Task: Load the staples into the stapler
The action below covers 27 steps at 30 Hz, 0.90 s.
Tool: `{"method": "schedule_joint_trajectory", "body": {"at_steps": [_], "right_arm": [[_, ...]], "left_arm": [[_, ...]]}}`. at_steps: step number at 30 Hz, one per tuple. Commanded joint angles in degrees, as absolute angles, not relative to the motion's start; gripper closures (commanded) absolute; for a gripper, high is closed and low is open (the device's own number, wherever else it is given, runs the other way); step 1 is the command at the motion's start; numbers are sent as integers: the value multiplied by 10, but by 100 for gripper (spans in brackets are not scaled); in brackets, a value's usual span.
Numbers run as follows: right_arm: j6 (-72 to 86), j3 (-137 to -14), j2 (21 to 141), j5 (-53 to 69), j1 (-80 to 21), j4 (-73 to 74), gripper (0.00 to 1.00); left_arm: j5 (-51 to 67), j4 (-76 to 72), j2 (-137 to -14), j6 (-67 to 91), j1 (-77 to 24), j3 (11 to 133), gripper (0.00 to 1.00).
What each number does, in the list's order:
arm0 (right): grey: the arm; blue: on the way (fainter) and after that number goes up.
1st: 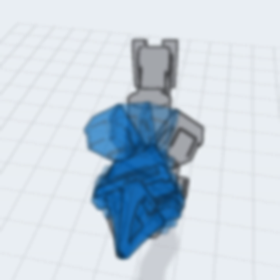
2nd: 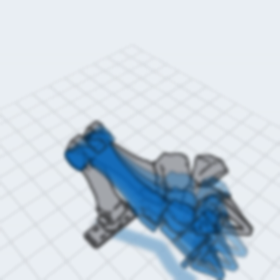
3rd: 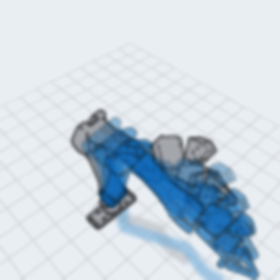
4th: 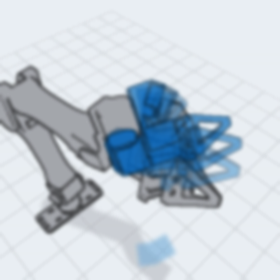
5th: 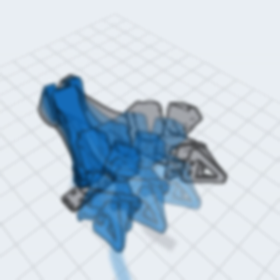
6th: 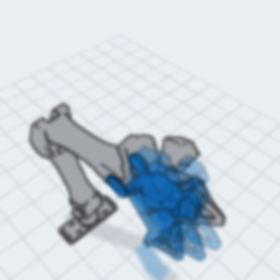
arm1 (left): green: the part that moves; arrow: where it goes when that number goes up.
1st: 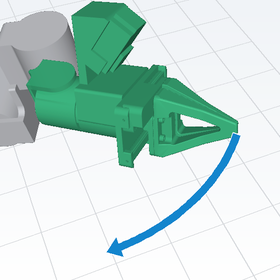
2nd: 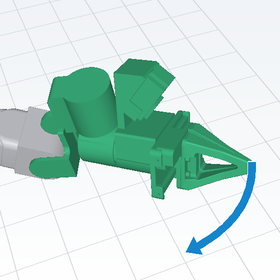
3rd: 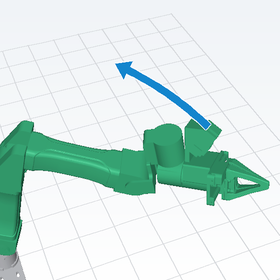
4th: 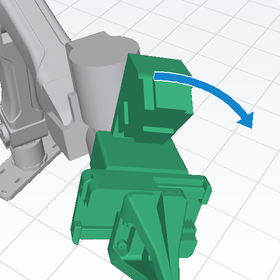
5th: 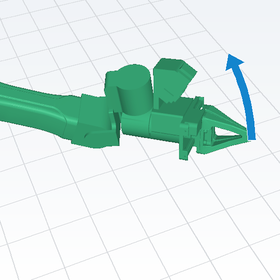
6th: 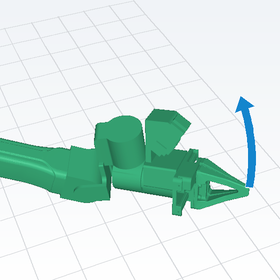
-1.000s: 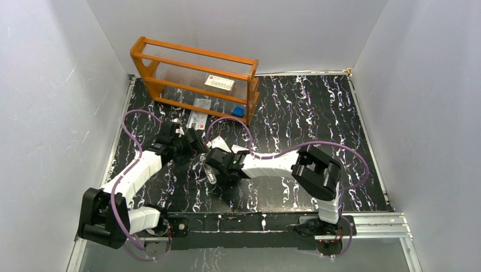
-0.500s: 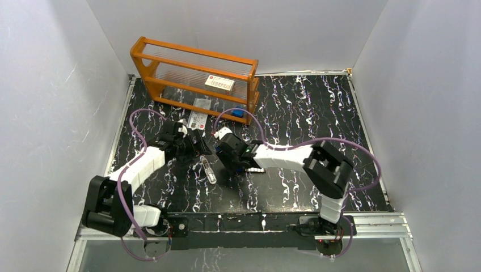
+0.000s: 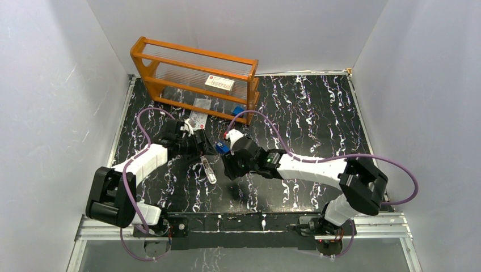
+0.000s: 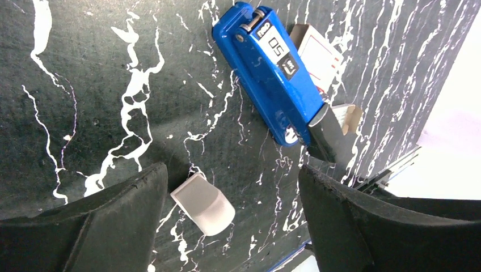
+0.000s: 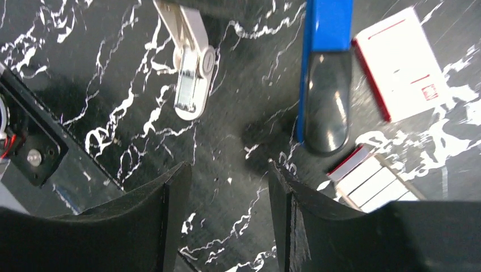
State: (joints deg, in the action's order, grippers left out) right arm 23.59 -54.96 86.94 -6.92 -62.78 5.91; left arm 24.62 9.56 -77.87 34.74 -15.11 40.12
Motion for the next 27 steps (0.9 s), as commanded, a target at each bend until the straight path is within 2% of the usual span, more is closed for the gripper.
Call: {"method": "schedule_joint_trajectory", "body": {"at_steps": [1,8,13,20,27], "right_arm": [[275,-539,863,-13,-637,13,41],[310,-567,935,-33,-682,7,46],[341,-578,972,-79,-694,9,44],[352,-568,970,-104,-696,13,43],[356,-556,957,-115,-696,11,43]], "left_arm": [[267,123,-785,317,-148,407,19],[277,129,-782,308,-148,419,26],[275,144,-794,298,-148,430,29],[260,179,-801,310,-148,435,37],[263,178,-781,367,-148,410,40]]}}
